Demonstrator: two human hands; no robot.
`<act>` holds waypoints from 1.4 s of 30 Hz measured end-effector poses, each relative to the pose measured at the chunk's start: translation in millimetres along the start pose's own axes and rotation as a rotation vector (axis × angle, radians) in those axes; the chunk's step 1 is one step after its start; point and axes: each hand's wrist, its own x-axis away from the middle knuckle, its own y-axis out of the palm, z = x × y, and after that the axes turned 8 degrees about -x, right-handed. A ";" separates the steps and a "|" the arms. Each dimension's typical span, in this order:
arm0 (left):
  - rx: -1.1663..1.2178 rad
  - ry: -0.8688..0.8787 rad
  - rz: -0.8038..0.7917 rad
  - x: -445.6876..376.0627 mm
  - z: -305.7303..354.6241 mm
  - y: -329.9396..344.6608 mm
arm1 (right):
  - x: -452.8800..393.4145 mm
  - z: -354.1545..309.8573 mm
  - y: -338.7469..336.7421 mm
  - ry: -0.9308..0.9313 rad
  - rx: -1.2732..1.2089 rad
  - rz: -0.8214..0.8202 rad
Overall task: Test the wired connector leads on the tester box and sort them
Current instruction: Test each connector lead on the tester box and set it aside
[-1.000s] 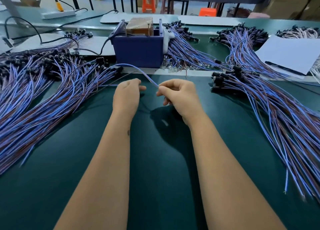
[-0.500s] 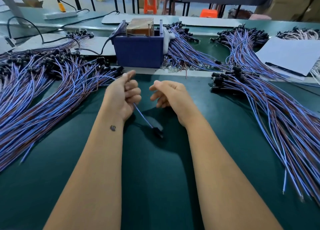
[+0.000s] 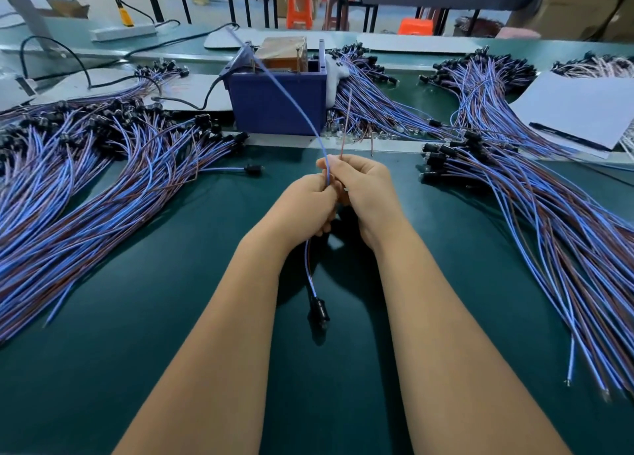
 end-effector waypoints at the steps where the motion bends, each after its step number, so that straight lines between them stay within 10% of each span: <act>1: 0.004 -0.003 -0.011 0.4 0.3 -0.6 | -0.2 0.1 -0.7 -0.008 0.001 0.007; 17: 0.561 -0.325 0.434 -15.4 -15.6 -26.6 | -6.8 4.0 -0.4 -0.087 0.118 0.266; 42: 0.242 -0.081 0.555 -15.8 -27.7 -27.1 | -21.0 18.9 20.0 -0.176 0.463 0.321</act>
